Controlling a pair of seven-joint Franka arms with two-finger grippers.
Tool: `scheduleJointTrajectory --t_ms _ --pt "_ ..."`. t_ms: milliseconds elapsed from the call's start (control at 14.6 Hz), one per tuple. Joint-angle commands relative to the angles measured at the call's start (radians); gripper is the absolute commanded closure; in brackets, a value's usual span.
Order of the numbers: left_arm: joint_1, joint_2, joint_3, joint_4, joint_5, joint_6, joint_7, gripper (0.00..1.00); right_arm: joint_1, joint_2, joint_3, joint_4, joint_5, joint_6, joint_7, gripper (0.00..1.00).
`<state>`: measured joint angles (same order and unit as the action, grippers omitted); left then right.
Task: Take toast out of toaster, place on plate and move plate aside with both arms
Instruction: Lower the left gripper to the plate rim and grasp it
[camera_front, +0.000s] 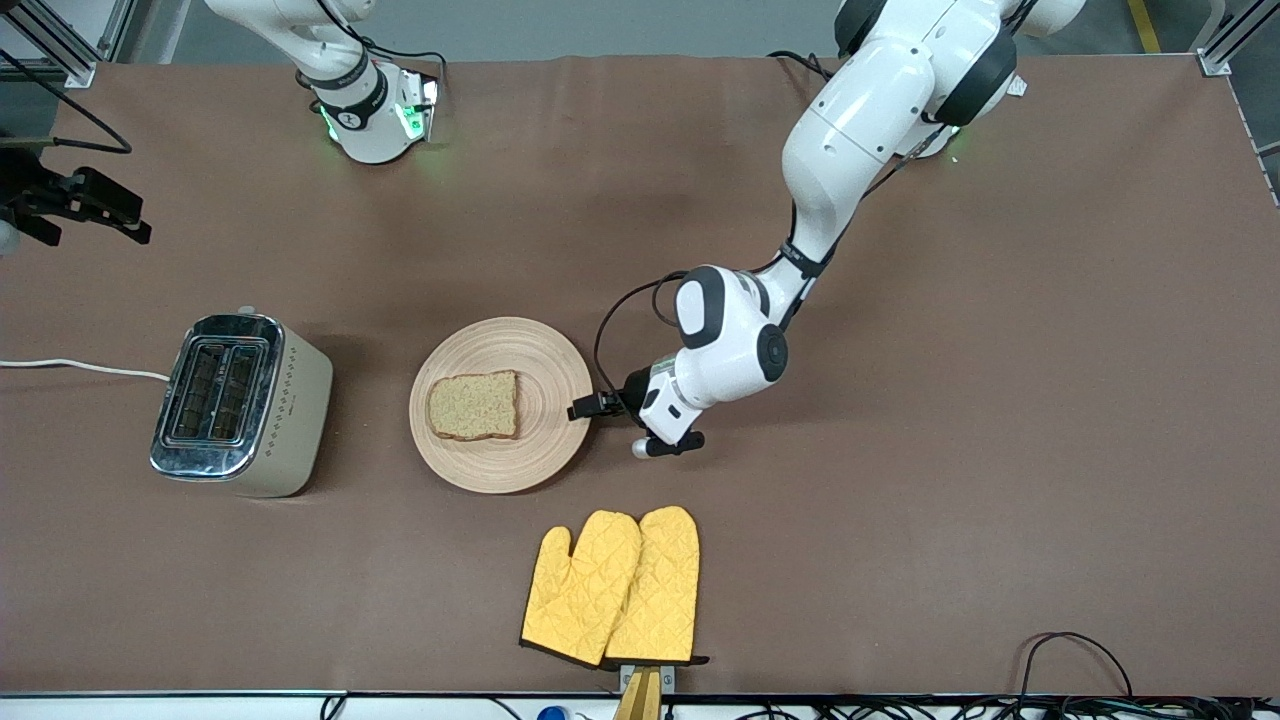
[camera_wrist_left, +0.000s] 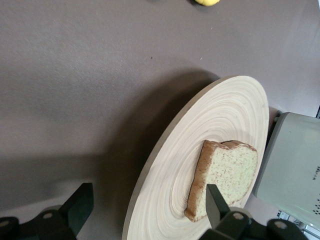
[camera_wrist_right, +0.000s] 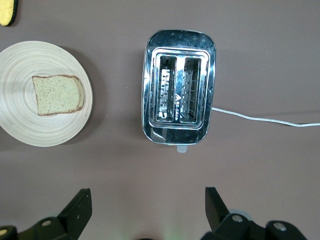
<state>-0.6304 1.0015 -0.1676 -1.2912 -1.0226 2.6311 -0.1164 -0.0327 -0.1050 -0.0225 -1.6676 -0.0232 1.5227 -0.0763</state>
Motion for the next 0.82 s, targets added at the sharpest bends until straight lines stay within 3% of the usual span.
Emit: scheduleJointTrajectory --t_ms 0,205,342,753 --pt "-0.015 0.032 0.002 0.046 -0.019 0.018 0.02 0.01 -0.006 -0.012 0.003 -0.014 -0.018 0.002 -0.01 0.0" --pt "-0.028 0.029 -0.01 0.046 -0.017 0.018 0.021 0.07 -0.006 -0.012 0.003 -0.014 -0.018 -0.01 -0.004 0.0" --pt "-0.028 0.029 -0.015 0.044 -0.019 0.018 0.064 0.17 -0.004 -0.013 0.003 -0.009 -0.017 -0.012 -0.007 0.0" --pt "-0.048 0.048 -0.023 0.038 -0.019 0.09 0.175 0.81 0.002 -0.012 0.007 0.002 -0.017 -0.021 -0.002 0.0"
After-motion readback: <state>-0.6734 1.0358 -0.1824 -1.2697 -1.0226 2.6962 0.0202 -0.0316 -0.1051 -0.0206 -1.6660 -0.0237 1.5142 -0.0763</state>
